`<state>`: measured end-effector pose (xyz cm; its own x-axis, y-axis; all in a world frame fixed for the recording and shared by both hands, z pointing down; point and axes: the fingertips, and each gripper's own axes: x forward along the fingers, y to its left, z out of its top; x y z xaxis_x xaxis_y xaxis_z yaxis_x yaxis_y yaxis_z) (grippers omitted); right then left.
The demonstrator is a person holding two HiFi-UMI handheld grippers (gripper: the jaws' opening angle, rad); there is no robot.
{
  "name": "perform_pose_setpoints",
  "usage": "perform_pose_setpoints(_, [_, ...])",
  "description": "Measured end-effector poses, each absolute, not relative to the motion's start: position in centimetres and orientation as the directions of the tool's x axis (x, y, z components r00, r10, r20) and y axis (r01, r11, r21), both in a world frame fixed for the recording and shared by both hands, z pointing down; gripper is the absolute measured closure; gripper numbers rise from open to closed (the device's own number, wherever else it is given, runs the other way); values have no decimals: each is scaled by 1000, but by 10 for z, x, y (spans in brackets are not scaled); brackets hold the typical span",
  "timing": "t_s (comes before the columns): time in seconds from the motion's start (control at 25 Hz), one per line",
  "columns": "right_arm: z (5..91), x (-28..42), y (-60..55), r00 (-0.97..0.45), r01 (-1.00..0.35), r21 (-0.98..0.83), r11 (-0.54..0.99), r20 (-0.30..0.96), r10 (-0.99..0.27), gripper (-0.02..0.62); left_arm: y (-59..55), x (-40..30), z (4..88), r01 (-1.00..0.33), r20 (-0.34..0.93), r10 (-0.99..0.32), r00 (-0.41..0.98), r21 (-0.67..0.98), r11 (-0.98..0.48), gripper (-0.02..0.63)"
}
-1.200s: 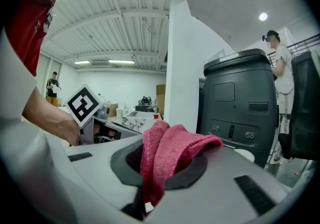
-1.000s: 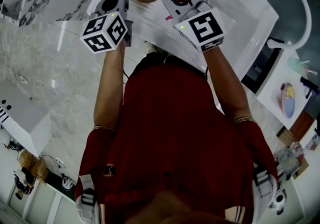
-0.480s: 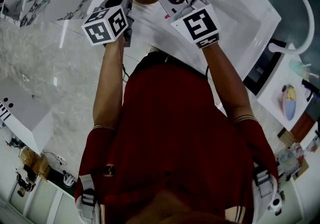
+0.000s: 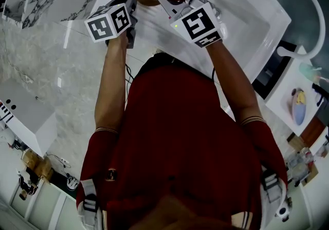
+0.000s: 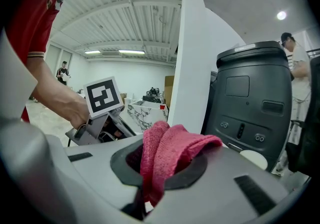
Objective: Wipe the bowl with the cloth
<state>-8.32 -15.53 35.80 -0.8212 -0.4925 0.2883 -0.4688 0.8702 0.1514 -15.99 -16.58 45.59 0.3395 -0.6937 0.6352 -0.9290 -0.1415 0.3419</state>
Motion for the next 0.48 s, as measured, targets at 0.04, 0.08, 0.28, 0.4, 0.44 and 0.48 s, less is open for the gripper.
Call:
perform_pose_setpoints(0.04, [359,-84,-156,-822,-465,152,872,291,-489,566,-166,-160,458,-928,640,-688,342,346,-139,518])
perform_pose_setpoints(0.08, [361,-85,-157,-823,-461,153,874,294,-486,566,-167,-159,459,-926,645,-681,347,352,-138,518])
perform_pose_setpoints(0.28, [368,-92,-159,-824,-432,176,885,323,-466,566,-168,-158,466,-918,672,-641,371,369,-145,518])
perform_pose_setpoints(0.4, [375,-94,-159,-821,-407,195,892,351,-451,566,-170,-157,470,-916,683,-625,378,374,-145,518])
perform_pose_setpoints(0.44, [378,-94,-160,-819,-399,200,895,360,-446,566,-170,-156,471,-915,686,-620,380,377,-144,518])
perform_pose_setpoints(0.48, [380,-95,-160,-819,-391,205,897,367,-441,566,-170,-155,473,-914,690,-615,382,380,-142,518])
